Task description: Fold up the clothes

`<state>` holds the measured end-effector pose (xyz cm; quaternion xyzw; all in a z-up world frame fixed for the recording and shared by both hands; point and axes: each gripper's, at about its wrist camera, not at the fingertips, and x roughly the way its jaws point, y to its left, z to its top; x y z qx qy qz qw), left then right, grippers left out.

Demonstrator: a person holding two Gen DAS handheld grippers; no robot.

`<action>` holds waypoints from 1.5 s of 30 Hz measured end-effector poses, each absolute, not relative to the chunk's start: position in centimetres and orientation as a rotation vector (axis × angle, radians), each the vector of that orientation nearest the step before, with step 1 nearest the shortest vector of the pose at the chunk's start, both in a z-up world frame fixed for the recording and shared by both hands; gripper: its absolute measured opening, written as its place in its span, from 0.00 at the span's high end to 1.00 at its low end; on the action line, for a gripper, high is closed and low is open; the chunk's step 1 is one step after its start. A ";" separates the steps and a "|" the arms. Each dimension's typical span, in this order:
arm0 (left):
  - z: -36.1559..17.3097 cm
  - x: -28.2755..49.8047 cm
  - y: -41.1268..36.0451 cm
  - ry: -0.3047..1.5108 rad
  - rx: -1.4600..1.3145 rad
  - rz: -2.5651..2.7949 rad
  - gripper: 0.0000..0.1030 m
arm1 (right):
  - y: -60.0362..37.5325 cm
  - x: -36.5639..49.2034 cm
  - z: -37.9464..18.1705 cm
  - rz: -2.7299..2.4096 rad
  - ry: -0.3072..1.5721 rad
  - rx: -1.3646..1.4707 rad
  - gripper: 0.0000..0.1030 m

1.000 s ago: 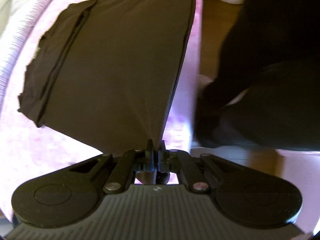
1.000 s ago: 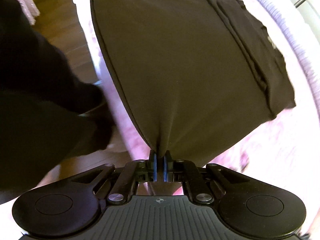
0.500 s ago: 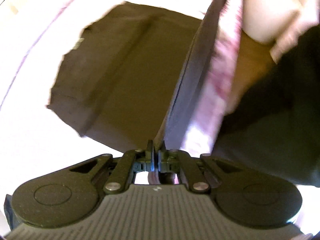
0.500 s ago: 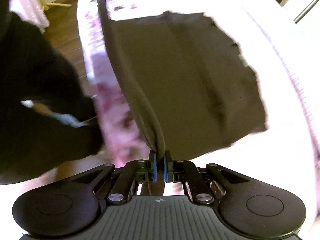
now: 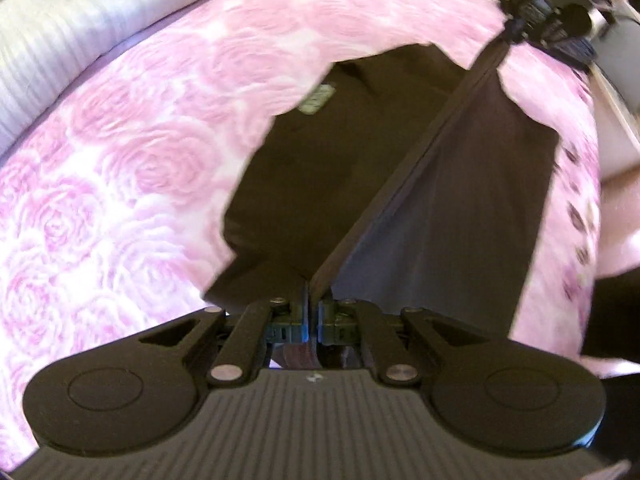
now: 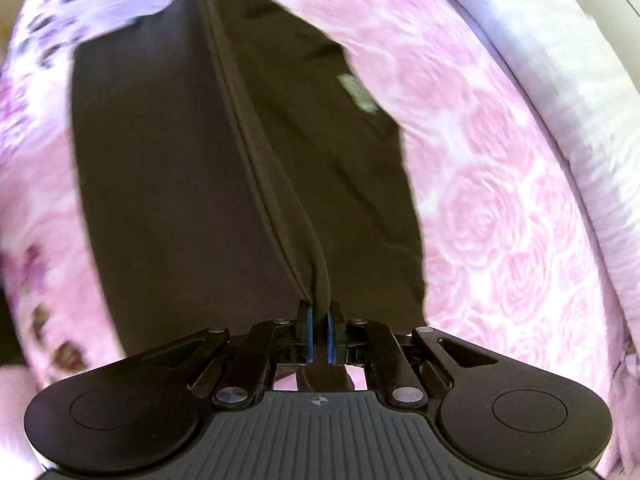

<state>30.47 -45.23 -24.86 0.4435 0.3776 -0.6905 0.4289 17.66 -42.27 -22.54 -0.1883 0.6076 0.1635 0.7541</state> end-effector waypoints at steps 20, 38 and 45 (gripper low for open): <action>-33.3 38.2 -52.5 1.131 0.945 -1.500 0.87 | -52.3 28.6 -32.1 0.263 1.325 -0.064 0.92; -32.0 41.0 -47.3 1.232 0.522 -1.269 0.69 | -55.3 19.3 -31.0 -0.215 1.030 0.469 0.59; -33.9 39.4 -48.2 1.180 0.537 -1.264 0.85 | -55.7 18.5 -32.4 -0.304 0.954 0.579 0.59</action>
